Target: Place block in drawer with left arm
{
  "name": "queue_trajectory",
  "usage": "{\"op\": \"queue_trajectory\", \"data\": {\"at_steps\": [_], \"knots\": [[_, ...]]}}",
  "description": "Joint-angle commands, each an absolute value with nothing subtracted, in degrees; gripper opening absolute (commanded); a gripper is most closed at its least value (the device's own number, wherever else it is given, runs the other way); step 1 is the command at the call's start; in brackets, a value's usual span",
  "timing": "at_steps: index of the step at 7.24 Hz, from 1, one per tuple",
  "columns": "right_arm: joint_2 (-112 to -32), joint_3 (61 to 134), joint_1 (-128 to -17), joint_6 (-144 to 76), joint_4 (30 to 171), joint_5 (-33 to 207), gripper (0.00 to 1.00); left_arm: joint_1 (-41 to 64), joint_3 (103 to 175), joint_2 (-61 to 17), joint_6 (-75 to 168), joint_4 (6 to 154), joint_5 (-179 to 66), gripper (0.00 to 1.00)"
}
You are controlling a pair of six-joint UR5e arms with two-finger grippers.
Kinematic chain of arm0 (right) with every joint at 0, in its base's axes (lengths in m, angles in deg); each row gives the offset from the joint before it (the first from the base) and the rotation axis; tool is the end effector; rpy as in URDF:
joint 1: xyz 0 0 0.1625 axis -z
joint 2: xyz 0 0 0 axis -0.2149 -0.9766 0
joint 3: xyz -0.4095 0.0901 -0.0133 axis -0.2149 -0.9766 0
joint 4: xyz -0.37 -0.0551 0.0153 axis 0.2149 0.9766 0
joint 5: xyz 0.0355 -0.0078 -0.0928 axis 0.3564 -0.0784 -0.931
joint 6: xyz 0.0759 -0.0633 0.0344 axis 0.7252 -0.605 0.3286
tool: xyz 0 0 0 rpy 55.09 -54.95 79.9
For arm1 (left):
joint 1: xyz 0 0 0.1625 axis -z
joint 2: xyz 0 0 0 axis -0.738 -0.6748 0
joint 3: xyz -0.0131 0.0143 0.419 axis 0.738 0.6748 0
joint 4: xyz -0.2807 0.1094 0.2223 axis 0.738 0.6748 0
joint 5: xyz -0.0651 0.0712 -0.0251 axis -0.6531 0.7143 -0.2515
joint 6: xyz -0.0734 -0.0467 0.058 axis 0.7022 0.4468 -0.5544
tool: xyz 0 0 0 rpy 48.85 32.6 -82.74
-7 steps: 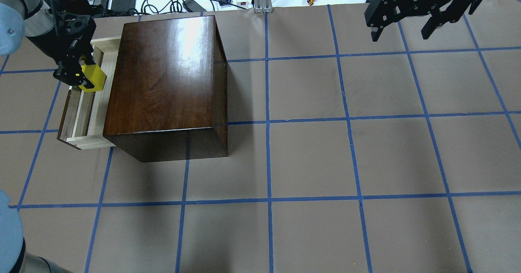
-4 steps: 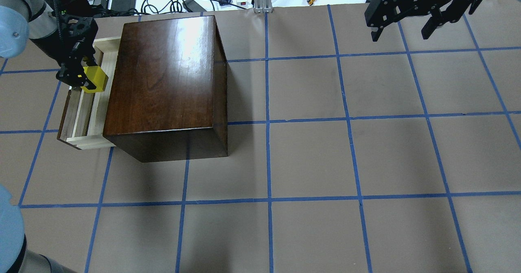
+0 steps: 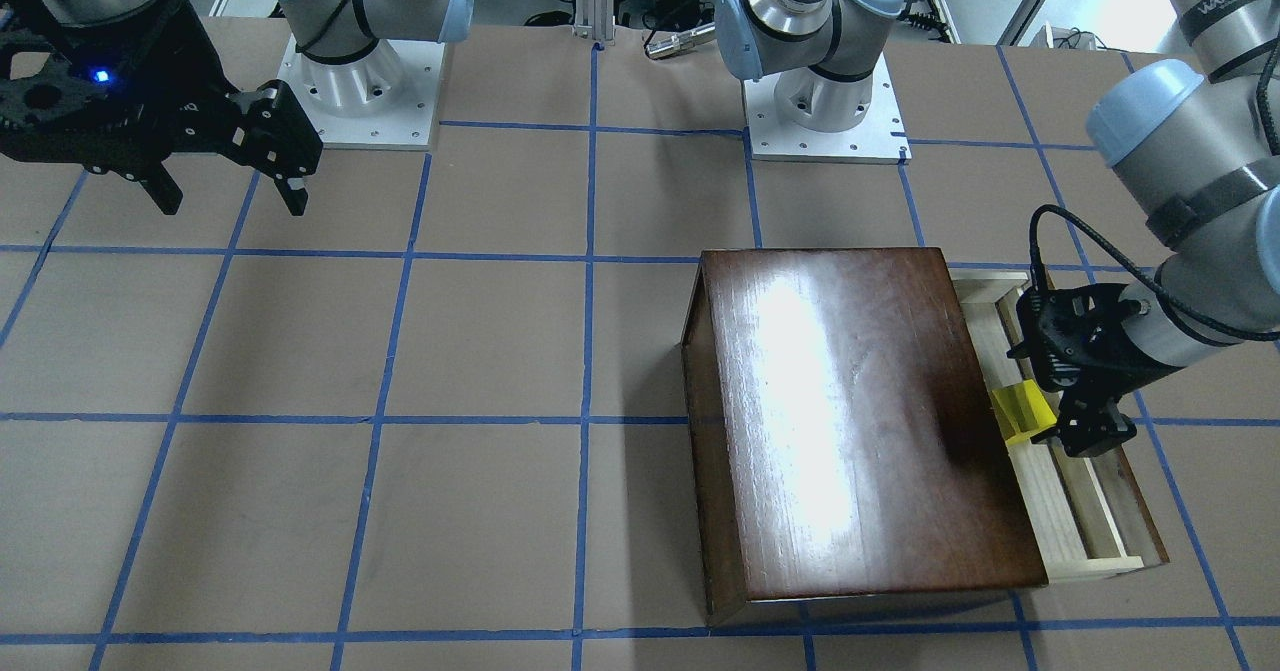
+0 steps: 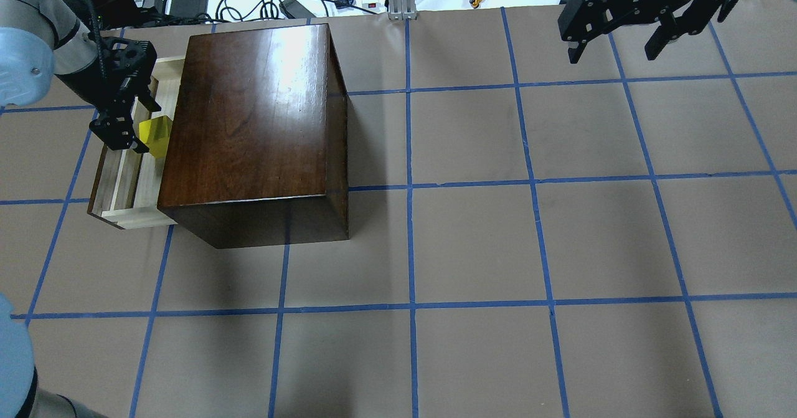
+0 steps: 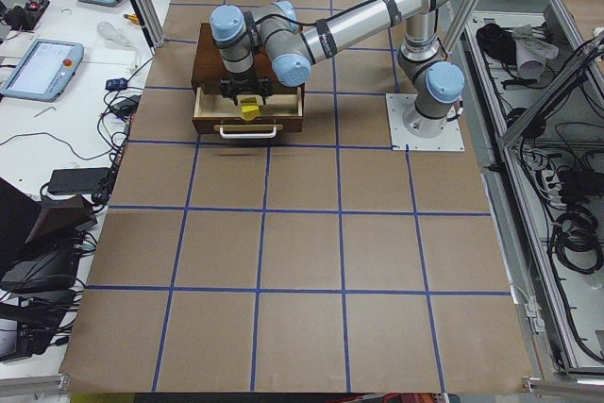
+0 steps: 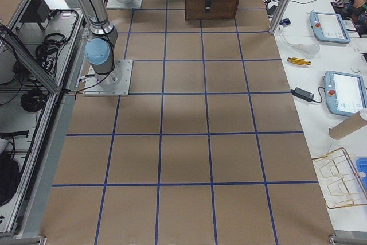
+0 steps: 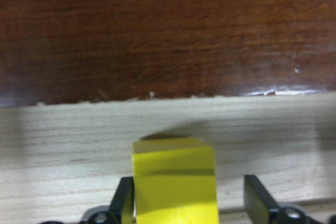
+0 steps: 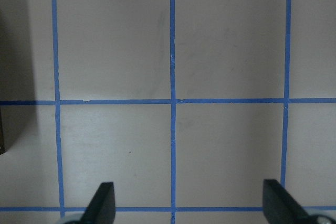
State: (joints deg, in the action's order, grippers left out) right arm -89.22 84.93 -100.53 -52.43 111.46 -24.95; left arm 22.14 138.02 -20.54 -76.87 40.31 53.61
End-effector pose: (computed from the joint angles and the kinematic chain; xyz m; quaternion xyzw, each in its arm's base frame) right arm 0.1192 -0.4779 0.5262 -0.0015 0.9993 -0.0381 0.0060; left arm 0.0644 -0.5659 0.3418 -0.6978 -0.7152 -0.0047 0.0393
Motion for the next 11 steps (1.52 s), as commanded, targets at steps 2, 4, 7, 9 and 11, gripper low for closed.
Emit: {"op": "queue_trajectory", "data": {"at_steps": [2, 4, 7, 9, 11], "knots": [[-89.2, 84.9, -100.6, -52.4, 111.5, -24.9, 1.0, 21.5, 136.4, -18.7, -76.6, 40.9, 54.3, 0.97], [-89.2, 84.9, -100.6, -52.4, 111.5, -25.0, 1.0, 22.7, 131.4, -15.8, -70.6, 49.3, 54.0, 0.96], [-89.3, 84.9, -100.6, -52.3, 111.5, -24.9, 1.0, 32.4, 129.1, -11.5, -46.4, 55.0, 53.8, 0.97], [-89.3, 84.9, -100.5, -52.3, 111.5, -24.9, 1.0, 39.5, 129.8, -10.0, -30.2, 55.6, 54.0, 0.96], [-89.3, 84.9, -100.6, -52.4, 111.5, -24.9, 1.0, 42.6, 130.2, -9.2, -15.7, 57.8, 53.2, 0.97]]}}
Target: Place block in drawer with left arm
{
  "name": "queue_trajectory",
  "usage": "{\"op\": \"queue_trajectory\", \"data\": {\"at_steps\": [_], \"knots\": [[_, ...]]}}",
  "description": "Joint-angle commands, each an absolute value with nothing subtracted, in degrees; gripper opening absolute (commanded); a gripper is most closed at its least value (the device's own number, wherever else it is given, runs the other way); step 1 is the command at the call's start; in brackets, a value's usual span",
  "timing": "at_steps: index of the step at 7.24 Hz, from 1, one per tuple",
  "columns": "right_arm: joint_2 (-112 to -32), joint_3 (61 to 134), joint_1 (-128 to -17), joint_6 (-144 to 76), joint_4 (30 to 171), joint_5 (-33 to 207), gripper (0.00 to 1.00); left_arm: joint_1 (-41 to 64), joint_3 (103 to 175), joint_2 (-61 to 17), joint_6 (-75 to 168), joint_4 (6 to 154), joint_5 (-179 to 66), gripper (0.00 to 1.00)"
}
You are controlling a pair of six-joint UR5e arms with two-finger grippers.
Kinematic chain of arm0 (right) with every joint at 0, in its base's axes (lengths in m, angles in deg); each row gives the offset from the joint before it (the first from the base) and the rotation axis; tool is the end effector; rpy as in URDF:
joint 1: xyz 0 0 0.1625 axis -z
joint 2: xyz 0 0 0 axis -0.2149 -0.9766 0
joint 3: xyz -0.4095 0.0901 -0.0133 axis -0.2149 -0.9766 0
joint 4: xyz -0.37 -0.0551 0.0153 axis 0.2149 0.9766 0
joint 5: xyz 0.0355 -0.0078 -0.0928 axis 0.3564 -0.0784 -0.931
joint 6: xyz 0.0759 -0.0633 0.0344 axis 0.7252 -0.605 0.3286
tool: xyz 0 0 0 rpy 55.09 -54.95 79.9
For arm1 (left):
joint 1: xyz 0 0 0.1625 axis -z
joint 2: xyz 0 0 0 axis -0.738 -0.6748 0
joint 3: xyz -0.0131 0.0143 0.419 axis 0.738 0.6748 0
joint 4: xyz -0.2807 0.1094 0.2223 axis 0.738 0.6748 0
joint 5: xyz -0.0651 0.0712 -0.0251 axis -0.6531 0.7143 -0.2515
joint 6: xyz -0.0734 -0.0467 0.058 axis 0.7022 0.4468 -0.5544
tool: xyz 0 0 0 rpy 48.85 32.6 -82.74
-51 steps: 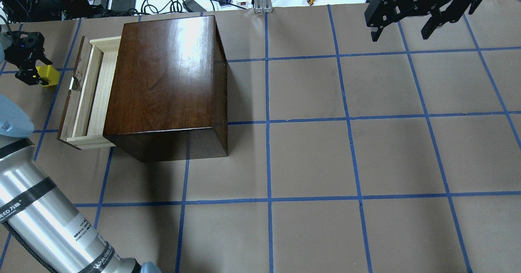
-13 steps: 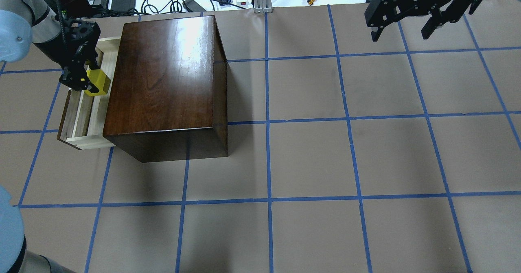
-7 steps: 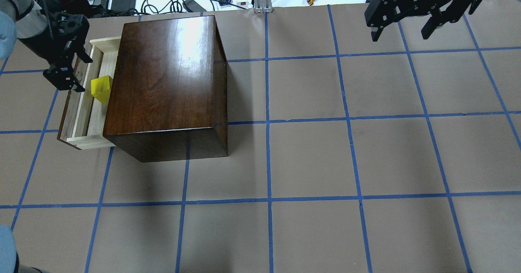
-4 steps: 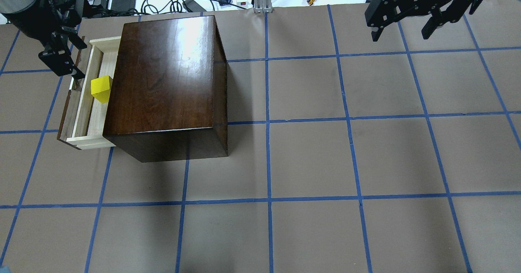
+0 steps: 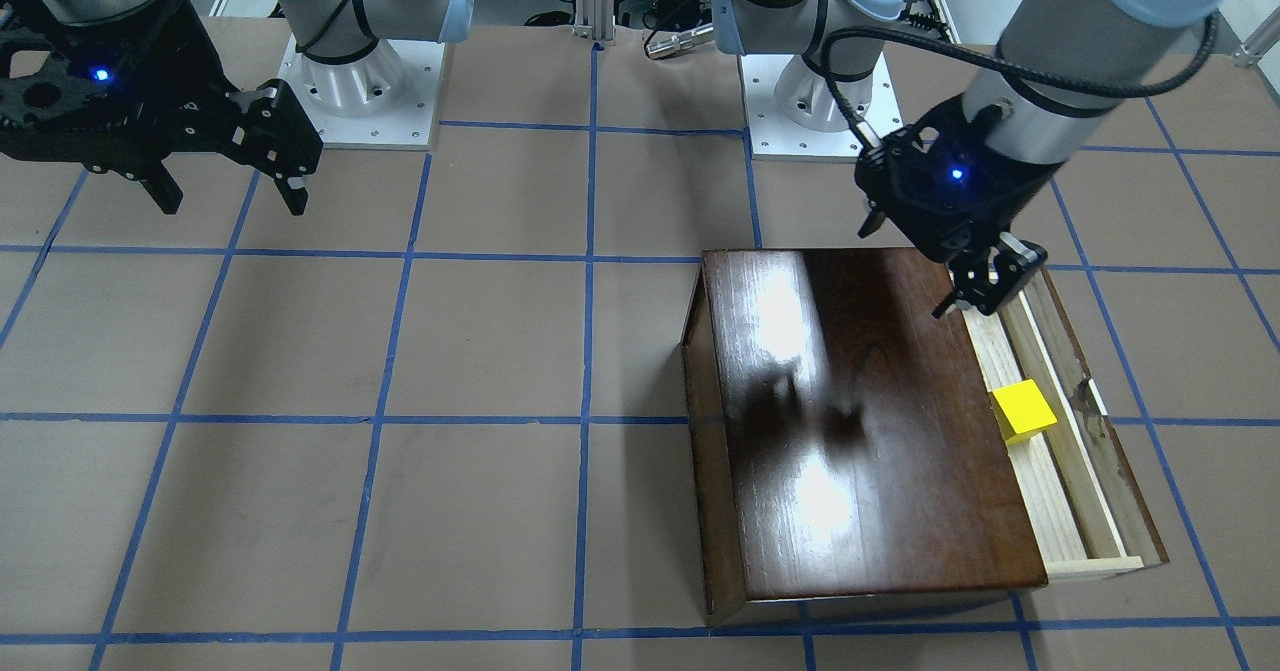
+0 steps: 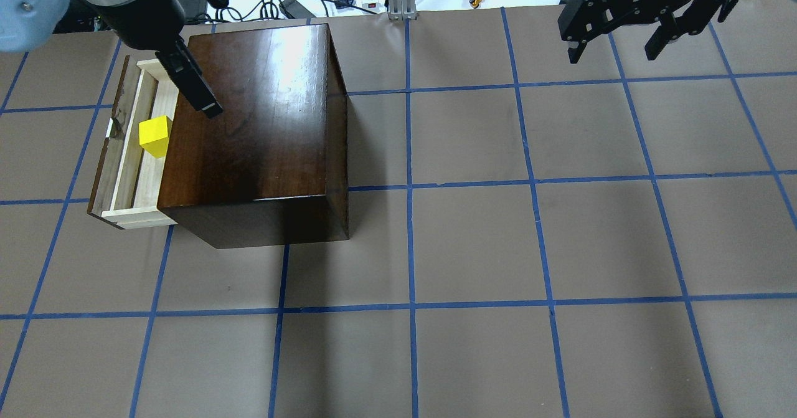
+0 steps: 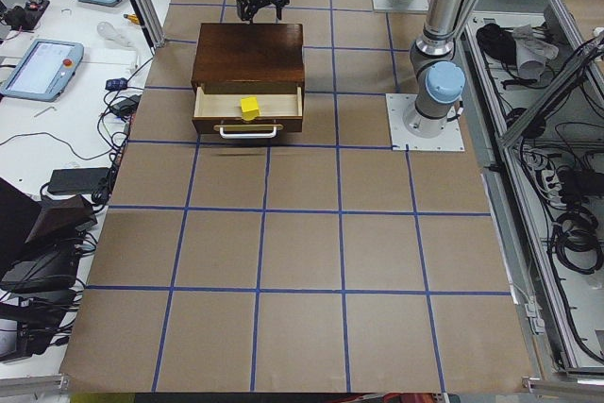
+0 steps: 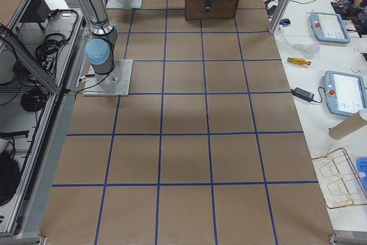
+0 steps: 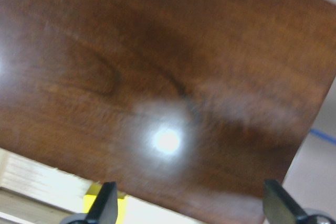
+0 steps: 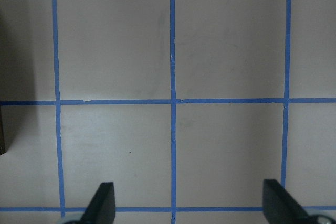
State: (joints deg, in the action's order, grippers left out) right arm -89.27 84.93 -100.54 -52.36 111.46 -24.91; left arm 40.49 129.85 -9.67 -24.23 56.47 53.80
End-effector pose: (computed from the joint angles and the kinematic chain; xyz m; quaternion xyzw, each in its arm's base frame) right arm 0.1194 -0.4775 0.5266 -0.0010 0.9992 -0.0385 0.0064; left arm -0.1186 -0.5024 0.4781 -0.4565 -0.8896 -0.0055 0.0156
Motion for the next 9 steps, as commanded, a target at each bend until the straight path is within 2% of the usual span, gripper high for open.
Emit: {"op": "queue_trajectory", "data": {"at_steps": [1, 3, 9], "knots": [[-89.2, 84.9, -100.6, -52.4, 111.5, -24.9, 1.0, 43.7, 130.8, -8.8, -6.6, 57.2, 53.2, 0.96], [-89.3, 84.9, -100.6, -52.4, 111.5, -24.9, 1.0, 43.8, 130.7, -7.7, 12.1, 57.1, 53.9, 0.98], [-89.3, 84.9, -100.5, -52.4, 111.5, -24.9, 1.0, 43.0, 130.3, -5.7, 25.6, 54.4, 55.1, 0.99]]}}
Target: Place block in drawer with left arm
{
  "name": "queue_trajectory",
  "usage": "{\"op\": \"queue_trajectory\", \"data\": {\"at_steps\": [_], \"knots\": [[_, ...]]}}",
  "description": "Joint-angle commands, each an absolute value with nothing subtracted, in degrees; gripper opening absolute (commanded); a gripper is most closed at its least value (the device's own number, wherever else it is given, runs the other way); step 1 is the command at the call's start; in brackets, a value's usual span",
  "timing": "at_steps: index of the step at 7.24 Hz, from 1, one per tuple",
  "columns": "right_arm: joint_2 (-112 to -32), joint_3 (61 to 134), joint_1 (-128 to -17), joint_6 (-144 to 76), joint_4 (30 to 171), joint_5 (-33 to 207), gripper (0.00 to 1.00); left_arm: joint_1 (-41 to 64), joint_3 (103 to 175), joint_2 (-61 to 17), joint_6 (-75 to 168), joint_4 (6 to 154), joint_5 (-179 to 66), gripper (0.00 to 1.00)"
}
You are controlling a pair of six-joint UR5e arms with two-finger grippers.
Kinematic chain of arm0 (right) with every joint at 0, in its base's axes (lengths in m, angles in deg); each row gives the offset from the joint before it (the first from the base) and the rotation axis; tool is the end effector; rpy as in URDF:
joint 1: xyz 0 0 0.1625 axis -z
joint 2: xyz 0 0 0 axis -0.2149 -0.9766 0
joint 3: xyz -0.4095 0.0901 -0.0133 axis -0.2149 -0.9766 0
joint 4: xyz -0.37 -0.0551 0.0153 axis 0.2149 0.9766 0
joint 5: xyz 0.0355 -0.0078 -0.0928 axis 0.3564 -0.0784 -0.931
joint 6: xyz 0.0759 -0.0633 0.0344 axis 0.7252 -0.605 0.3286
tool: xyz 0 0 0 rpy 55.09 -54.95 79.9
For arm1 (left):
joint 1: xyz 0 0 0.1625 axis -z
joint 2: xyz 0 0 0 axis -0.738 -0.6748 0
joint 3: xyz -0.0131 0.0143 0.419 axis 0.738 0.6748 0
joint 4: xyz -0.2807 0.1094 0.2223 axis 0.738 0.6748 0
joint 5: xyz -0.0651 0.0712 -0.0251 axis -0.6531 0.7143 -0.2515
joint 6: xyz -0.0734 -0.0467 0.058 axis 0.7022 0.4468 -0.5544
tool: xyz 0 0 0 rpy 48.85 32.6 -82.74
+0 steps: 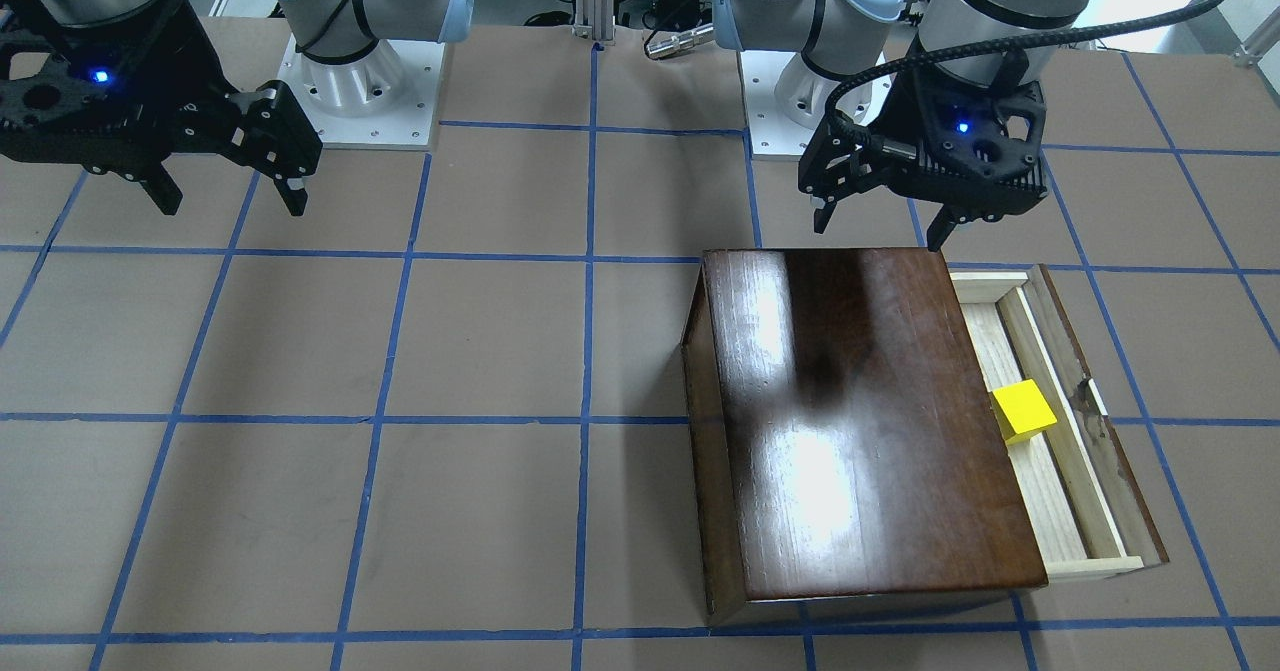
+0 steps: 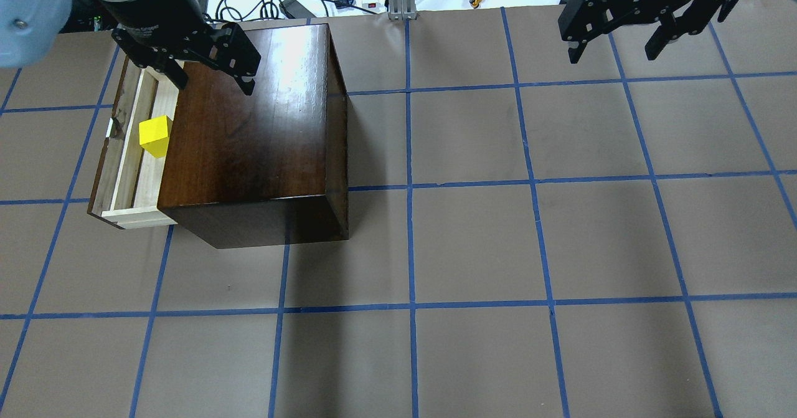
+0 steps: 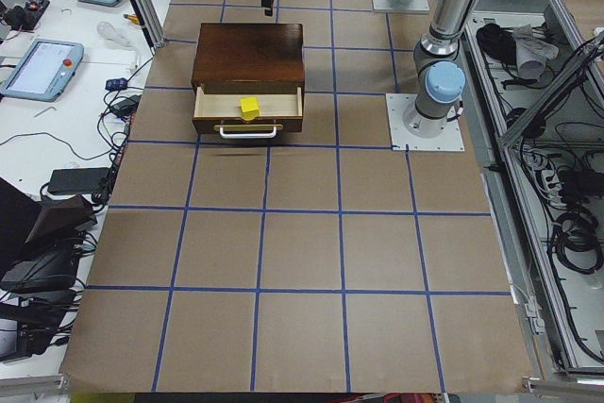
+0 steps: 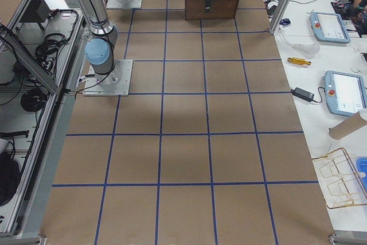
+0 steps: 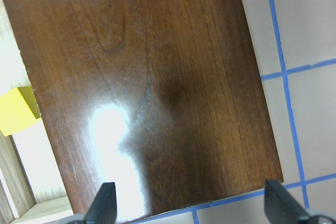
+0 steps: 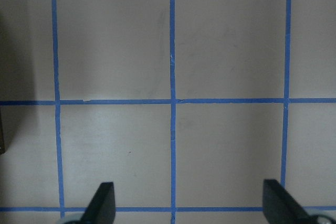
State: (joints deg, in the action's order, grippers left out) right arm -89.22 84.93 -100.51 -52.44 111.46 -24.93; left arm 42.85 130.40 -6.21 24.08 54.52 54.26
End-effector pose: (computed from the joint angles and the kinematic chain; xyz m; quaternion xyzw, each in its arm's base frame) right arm 0.1191 -0.4779 0.5262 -0.0014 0.9993 -0.0381 0.0062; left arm -0.1382 -0.4799 0.5068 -0.0734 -0.9968 0.0304 0.0050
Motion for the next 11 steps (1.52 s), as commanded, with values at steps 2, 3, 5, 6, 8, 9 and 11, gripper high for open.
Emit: {"op": "queue_trajectory", "data": {"at_steps": [2, 3, 5, 6, 8, 9, 11], "knots": [[-89.3, 84.9, -100.6, -52.4, 111.5, -25.0, 1.0, 42.8, 131.0, -5.4, 25.1, 54.5, 55.6, 0.98], [-89.3, 84.9, -100.6, -52.4, 111.5, -24.9, 1.0, 42.8, 130.7, -5.4, 25.4, 54.7, 55.8, 0.98], [-89.2, 84.9, -100.6, -52.4, 111.5, -24.9, 1.0, 42.4, 131.0, -5.3, 27.0, 54.8, 55.2, 0.97], [-89.3, 84.9, -100.6, -52.4, 111.5, -24.9, 1.0, 42.5, 131.0, -4.9, 29.0, 54.9, 55.6, 0.96], [-89.2, 84.9, -100.6, -52.4, 111.5, -25.0, 1.0, 42.4, 131.0, -5.1, 29.3, 54.8, 55.1, 0.96], [-89.2, 84.9, -100.6, -52.4, 111.5, -24.9, 1.0, 42.4, 131.0, -5.0, 29.4, 55.1, 55.5, 0.97], [-89.2, 84.9, -100.5, -52.4, 111.5, -24.9, 1.0, 42.5, 130.9, -4.9, 29.4, 55.5, 55.5, 1.0]]}}
